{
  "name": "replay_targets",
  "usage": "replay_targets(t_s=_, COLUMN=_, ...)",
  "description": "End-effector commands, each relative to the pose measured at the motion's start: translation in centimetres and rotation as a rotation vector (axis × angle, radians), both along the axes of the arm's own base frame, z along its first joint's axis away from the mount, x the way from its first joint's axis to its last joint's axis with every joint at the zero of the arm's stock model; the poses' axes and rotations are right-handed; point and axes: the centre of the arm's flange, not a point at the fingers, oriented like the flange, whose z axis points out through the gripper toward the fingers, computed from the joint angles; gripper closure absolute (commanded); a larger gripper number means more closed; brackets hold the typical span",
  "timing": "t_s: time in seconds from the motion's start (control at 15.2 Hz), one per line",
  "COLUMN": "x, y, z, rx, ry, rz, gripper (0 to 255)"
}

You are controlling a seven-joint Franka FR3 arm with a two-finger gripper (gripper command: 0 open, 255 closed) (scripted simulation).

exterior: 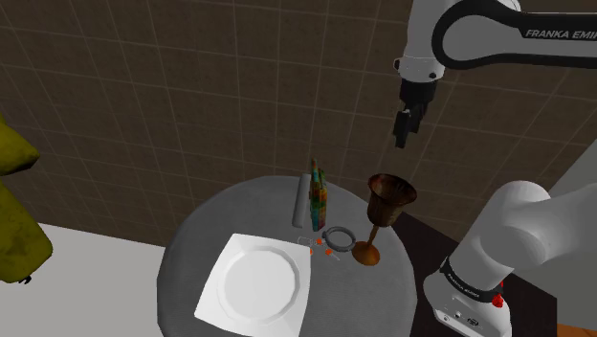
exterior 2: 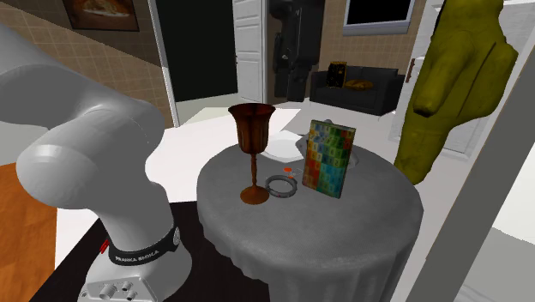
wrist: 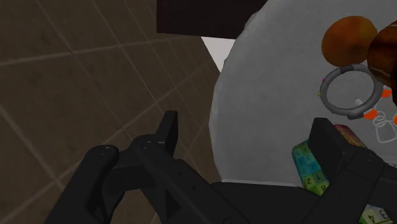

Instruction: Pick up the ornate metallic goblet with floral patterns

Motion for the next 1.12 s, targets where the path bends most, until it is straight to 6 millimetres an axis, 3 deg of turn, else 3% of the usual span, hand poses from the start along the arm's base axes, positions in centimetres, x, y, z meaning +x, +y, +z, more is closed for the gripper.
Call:
replay_targets(t_s=0.0, x=0.0, y=0.0, z=0.0, rx=0.000, ry=0.000, rz=0.000, gripper=0)
replay_targets(t_s=0.4, x=-1.1, y=6.2, z=-1.6, rx=0.100, ry=-0.111, rz=0.249, gripper=0)
replay_targets(t_s=0.86, x=-4.0, y=13.0, z=-3.0, rx=0.216, ry=-0.241, rz=0.539, gripper=0)
replay_targets(t_s=1.06, x=-5.0, y=14.5, z=-3.8, rx=0.245, ry=-0.273, rz=0.610, gripper=0)
